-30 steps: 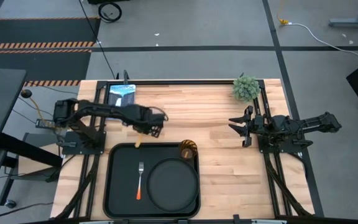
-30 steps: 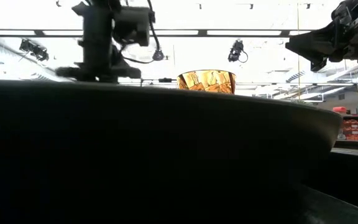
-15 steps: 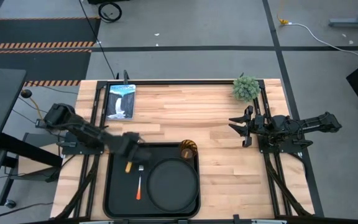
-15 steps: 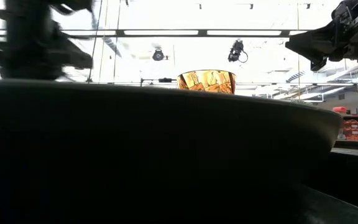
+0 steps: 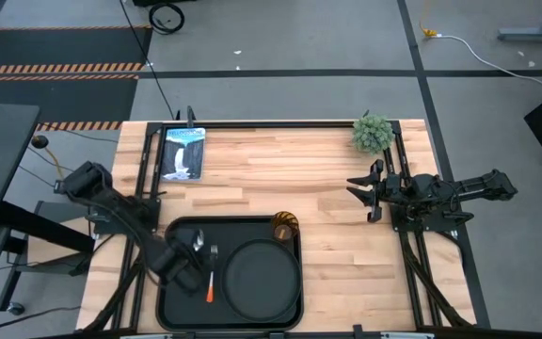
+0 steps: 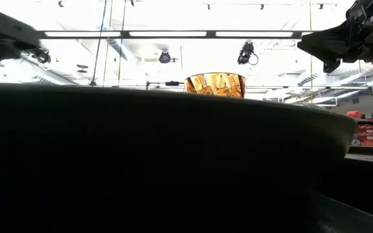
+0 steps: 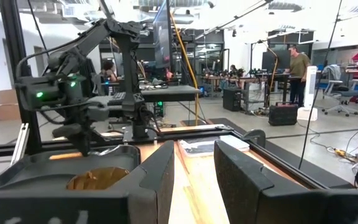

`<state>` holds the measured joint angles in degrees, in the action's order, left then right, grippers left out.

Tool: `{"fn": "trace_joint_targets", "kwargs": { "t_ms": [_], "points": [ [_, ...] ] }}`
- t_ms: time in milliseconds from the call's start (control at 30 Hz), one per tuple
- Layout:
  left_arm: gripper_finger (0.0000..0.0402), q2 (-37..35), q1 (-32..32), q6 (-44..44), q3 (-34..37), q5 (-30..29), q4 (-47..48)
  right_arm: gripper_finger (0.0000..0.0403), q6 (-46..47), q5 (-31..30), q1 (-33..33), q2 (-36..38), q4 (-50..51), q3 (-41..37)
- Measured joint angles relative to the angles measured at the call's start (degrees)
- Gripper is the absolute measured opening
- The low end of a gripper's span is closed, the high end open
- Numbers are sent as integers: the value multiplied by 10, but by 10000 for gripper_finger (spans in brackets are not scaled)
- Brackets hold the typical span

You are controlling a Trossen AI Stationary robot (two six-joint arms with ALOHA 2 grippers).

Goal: Pick and place plate/cup/fork/spoon on tray
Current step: Put the orange spoon on the black serving tray to the left of the orange fork, then return to Home Position

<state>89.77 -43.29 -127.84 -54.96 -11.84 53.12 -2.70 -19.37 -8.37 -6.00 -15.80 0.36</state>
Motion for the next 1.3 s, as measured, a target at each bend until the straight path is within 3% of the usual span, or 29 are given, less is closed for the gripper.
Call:
{"fn": "trace_joint_targets", "kwargs": {
  "t_ms": [200,600,933,1067,1200,1300],
  "points": [
    [52,43,-16,-12,0,25,-78,121,0,0,0,0,0,0],
    [56,58,-17,-17,0,41,-78,121,0,0,0,0,0,0],
    [141,58,-5,-17,0,42,-67,121,0,0,0,0,0,0],
    [156,47,-5,-18,0,56,-55,121,0,0,0,0,0,0],
    [152,21,-3,4,-1,25,-53,121,0,0,0,0,0,0],
    [145,7,2,79,-10,-34,-57,121,0,0,0,0,0,0]
  ]
}}
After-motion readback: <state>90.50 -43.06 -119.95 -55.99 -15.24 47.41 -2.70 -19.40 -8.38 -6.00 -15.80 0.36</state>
